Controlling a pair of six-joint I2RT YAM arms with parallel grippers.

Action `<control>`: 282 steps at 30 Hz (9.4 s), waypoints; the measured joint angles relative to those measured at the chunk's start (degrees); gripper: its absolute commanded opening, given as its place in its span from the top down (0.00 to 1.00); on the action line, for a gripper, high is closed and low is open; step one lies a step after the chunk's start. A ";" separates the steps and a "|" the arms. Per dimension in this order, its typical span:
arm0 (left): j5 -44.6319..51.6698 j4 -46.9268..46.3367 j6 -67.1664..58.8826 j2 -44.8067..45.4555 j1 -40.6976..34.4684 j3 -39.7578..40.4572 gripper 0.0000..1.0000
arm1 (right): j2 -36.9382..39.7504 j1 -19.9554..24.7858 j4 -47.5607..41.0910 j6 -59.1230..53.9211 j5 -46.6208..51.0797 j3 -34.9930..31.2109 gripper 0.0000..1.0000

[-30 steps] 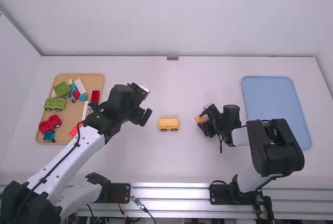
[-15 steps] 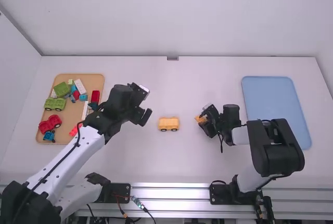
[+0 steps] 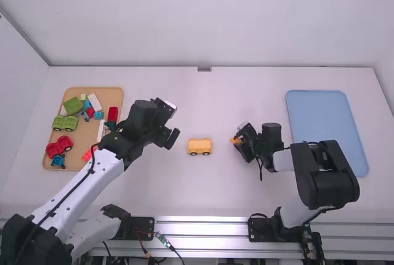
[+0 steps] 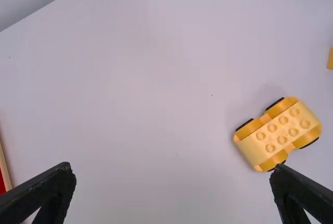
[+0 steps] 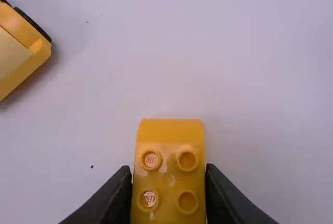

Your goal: Assemble lego blocks to make yellow taxi

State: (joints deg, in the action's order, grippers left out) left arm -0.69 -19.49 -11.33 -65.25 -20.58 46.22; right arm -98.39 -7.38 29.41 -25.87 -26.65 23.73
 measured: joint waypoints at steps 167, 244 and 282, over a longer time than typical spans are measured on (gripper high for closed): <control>52.26 31.04 -47.82 -49.09 6.91 -0.11 0.98 | -8.70 -14.60 -32.26 -35.98 -22.08 27.65 1.00; 48.17 29.00 -48.22 -48.61 5.44 1.09 0.98 | -12.92 -16.26 -34.60 -32.94 -19.04 32.17 1.00; 39.87 26.05 -42.66 -45.20 4.24 1.09 0.01 | -1.92 -9.60 -28.11 -29.83 -18.62 21.53 0.01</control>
State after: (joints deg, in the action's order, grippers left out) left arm 39.18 6.57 -54.00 -110.45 -16.34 47.31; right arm -100.31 -16.97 1.30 -55.70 -45.28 45.25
